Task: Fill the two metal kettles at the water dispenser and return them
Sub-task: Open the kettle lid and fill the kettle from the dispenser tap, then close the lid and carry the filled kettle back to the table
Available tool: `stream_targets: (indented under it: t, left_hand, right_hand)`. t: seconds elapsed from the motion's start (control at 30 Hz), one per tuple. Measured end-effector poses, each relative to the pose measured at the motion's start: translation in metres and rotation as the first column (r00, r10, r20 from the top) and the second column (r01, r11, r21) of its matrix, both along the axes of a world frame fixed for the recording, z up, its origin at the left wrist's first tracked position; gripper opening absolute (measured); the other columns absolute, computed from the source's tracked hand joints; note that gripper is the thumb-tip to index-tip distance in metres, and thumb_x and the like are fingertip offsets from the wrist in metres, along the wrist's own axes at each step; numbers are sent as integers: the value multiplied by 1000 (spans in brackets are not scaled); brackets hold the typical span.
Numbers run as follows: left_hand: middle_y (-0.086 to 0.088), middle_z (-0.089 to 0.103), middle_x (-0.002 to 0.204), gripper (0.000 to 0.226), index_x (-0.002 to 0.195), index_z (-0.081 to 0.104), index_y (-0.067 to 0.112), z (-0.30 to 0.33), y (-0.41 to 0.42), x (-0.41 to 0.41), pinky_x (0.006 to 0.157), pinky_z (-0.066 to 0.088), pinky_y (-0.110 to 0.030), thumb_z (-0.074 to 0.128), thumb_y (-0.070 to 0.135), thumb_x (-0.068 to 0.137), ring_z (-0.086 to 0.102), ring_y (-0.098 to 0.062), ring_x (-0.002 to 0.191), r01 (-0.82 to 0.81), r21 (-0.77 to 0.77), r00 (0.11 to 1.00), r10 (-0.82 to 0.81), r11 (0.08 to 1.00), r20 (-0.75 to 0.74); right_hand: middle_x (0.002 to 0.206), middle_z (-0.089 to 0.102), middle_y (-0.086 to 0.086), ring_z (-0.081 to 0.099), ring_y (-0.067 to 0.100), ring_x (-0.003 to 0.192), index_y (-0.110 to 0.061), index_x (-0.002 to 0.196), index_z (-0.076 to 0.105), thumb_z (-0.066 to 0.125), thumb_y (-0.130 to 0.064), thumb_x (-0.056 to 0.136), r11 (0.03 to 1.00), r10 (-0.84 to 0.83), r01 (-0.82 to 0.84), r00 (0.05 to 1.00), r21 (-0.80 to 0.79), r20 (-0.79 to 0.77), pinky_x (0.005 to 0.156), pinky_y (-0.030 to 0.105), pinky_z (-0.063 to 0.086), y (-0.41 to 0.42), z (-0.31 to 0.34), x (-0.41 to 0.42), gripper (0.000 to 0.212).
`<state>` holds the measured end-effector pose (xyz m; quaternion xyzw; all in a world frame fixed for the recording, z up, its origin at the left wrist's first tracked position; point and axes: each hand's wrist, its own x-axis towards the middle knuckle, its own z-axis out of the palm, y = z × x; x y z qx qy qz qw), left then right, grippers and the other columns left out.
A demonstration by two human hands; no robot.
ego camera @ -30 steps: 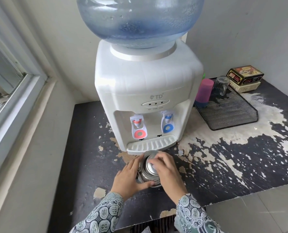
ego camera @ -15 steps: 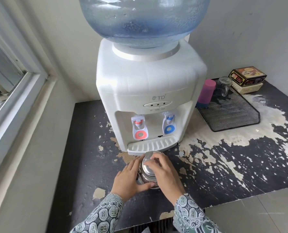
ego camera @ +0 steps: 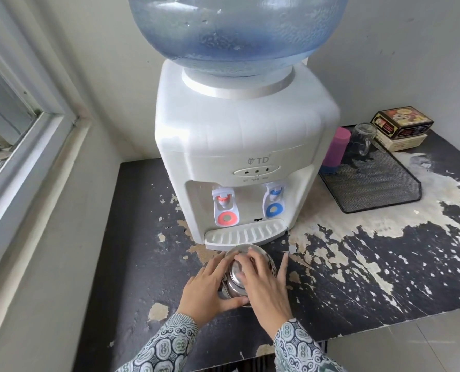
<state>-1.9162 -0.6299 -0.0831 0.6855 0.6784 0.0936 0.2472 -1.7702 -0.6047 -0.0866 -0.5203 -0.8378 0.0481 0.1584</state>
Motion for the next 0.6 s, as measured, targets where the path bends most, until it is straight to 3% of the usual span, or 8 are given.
stream_targets:
  t: [0.1,0.17,0.23,0.3,0.47,0.6]
  left_hand:
    - [19,21,149,99,136,-4,55,0,-1,0,99,45,-41,37,91,53,38,-11,132,13,0,1000,-13,1000,18]
    - [19,20,150,97,132,-9,60,1,-2,0,99,45,-40,39,90,54,38,-11,132,18,-8,1000,-17,1000,22]
    - [19,19,149,97,131,-9,61,3,-2,0,98,46,-40,40,90,52,38,-10,131,17,-23,999,-16,1000,31]
    - [19,19,149,98,134,-2,59,6,0,0,97,47,-41,47,85,53,41,-11,130,16,-50,998,-13,999,61]
    - [16,16,152,96,139,0,53,12,4,-1,101,44,-42,60,68,66,45,-16,128,31,-94,999,-27,995,40]
    - [12,10,156,106,135,-14,51,18,6,-1,112,27,-48,48,82,55,40,-18,132,76,-154,990,-93,985,-110]
  right_hand:
    - [117,45,-6,59,9,109,-28,112,49,85,-30,52,999,-15,16,999,-41,30,96,68,30,-1,1,-2,70]
    - [122,45,-5,59,10,112,-27,112,49,80,-33,60,998,-21,24,998,-50,65,95,68,34,0,1,-1,61]
    - [131,48,-2,55,13,118,-27,116,48,49,-42,84,999,-38,39,996,-15,75,100,68,30,1,-1,-1,35]
    - [136,51,1,49,15,126,-25,121,46,17,-49,93,995,-45,54,993,-83,107,100,68,17,1,0,0,47]
    - [133,56,2,50,15,125,-23,119,49,28,-46,84,995,-51,64,986,-78,159,95,74,9,0,6,-3,47]
    - [131,57,3,52,14,122,-23,115,55,29,-45,82,991,-44,68,981,-117,191,96,76,6,2,10,-4,48]
